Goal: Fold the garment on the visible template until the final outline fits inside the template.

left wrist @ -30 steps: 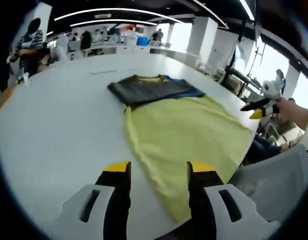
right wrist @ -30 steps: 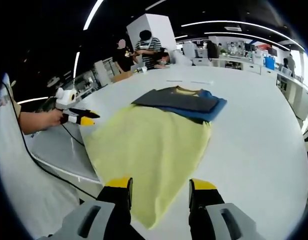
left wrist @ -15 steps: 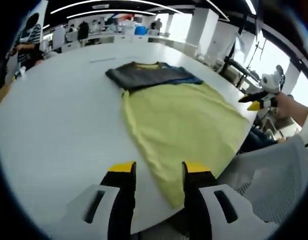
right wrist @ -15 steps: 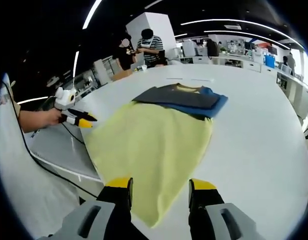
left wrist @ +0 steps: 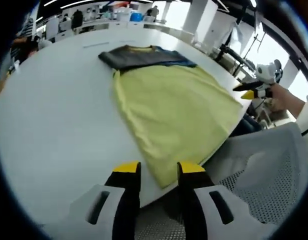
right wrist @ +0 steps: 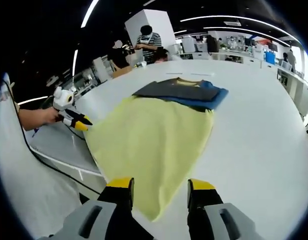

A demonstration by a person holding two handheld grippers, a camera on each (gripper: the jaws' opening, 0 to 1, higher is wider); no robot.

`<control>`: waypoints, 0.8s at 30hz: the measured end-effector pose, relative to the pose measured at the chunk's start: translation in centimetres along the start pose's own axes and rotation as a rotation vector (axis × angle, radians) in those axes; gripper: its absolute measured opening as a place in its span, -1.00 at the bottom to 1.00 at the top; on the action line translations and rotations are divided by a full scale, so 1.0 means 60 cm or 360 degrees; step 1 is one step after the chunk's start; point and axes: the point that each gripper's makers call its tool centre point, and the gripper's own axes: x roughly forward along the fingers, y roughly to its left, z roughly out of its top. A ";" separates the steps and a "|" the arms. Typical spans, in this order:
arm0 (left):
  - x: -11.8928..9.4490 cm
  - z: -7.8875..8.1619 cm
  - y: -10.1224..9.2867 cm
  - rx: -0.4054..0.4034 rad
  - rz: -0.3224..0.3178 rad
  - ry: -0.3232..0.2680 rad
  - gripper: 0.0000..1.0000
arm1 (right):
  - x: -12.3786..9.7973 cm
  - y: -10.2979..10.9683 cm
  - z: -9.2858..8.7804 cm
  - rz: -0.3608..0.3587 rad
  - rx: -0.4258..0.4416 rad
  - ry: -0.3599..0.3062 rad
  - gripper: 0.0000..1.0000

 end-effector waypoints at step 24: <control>-0.005 -0.034 -0.009 -0.0011 -0.0034 0.0116 -0.74 | -0.007 0.023 -0.061 0.0018 -0.0044 0.0134 -0.68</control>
